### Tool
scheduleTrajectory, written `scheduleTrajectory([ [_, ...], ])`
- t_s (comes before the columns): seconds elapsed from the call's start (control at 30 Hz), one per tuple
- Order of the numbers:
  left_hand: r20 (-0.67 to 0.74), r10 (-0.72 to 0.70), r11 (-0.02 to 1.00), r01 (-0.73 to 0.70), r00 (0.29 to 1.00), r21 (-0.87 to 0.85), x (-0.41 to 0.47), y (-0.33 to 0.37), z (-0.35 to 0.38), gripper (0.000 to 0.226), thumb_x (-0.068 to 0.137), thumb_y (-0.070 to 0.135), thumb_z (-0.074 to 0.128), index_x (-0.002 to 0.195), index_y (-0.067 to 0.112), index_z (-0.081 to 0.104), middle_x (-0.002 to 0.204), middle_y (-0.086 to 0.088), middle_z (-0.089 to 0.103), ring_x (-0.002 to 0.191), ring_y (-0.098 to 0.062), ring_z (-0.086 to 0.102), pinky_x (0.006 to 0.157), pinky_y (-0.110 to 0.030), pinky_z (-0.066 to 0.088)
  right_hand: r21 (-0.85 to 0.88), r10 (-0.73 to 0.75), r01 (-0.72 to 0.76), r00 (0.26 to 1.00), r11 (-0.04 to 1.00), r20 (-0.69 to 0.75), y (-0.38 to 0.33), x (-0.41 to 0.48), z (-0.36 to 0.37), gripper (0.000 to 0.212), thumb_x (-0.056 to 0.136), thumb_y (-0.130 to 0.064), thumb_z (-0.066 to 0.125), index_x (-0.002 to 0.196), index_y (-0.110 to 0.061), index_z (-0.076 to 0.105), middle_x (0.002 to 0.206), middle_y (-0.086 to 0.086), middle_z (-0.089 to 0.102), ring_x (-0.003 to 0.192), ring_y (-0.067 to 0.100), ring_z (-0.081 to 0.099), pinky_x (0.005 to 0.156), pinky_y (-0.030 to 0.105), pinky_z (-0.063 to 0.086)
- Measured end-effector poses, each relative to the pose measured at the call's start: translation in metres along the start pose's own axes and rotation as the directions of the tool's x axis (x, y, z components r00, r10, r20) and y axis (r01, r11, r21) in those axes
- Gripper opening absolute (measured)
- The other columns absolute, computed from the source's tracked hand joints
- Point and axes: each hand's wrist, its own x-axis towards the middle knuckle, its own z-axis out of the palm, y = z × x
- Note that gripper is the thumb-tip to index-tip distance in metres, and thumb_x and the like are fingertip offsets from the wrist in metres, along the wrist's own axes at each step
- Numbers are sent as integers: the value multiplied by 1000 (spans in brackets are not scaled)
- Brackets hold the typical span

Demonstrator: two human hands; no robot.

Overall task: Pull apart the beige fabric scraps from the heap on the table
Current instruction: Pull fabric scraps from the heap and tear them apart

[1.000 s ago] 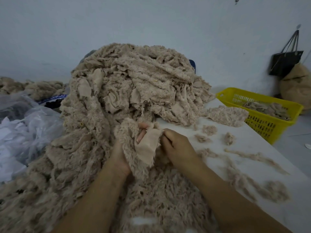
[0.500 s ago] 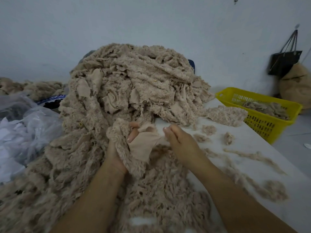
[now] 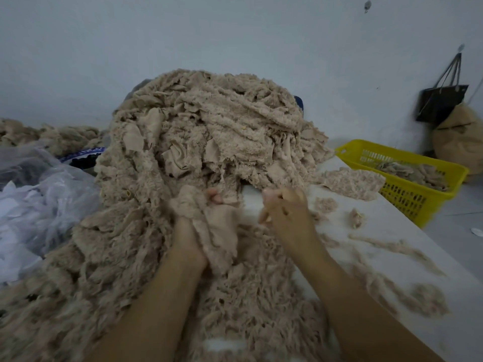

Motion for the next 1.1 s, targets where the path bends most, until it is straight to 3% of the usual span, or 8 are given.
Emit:
scheduleTrajectory([
  [0.17,75,-114,943,85,991,320,-15,-15,10,29,109,21,26,112,19,55,58,0,64,48,-11,62,49,-25,48,-185,-97,185,909,965,406,-1,-4,24,65,75,-78,53,118,-30,53,111,-20,35,98,-3,45,82,23,46],
  [0.3,107,-193,869,119,975,480,-12,-22,18,31,107,29,38,108,10,62,84,-9,58,74,-15,57,66,-19,47,-163,-182,265,900,950,397,7,-2,23,21,96,-26,60,102,-6,62,104,-7,42,90,8,45,78,29,45],
  [0.43,313,-134,812,-77,940,578,-10,-24,8,31,86,42,65,115,33,72,116,-6,73,105,-21,70,92,-38,55,91,15,-39,968,995,251,10,1,13,10,100,-22,56,98,-31,60,92,-16,57,77,-8,55,65,14,44],
  [0.53,357,35,709,-275,933,650,-3,-24,1,19,93,43,60,107,42,73,115,12,72,104,-11,70,95,-40,55,697,290,-59,931,715,-219,9,16,-23,31,99,-39,54,95,-11,67,81,3,67,71,16,66,61,27,52],
  [0.63,326,248,408,-403,912,819,12,-24,-9,17,101,35,54,110,36,68,132,19,58,121,3,53,107,-34,46,925,547,33,798,379,-253,16,21,-43,56,100,-59,40,114,-10,63,102,5,65,79,17,73,60,26,55],
  [0.73,279,216,29,-292,936,956,25,-27,-18,37,102,36,49,137,29,55,163,4,17,149,-18,18,118,-38,25,789,597,-259,786,557,-163,23,20,-21,55,102,-56,37,110,-9,64,103,5,63,74,15,67,58,25,54],
  [0.9,214,105,-258,-181,971,949,36,-28,-19,50,107,39,28,155,25,31,168,-5,-1,154,-23,-1,123,-37,6,367,385,-340,921,866,-55,25,11,0,38,103,-45,43,88,-22,69,89,-3,66,61,3,62,64,28,50],
  [1.1,311,218,187,-352,925,917,26,-24,-18,36,109,26,32,127,18,62,135,7,52,134,-12,43,95,3,22,15,217,-220,969,975,117,30,4,5,21,101,-44,49,95,-33,66,94,-12,66,80,3,64,70,26,50],
])
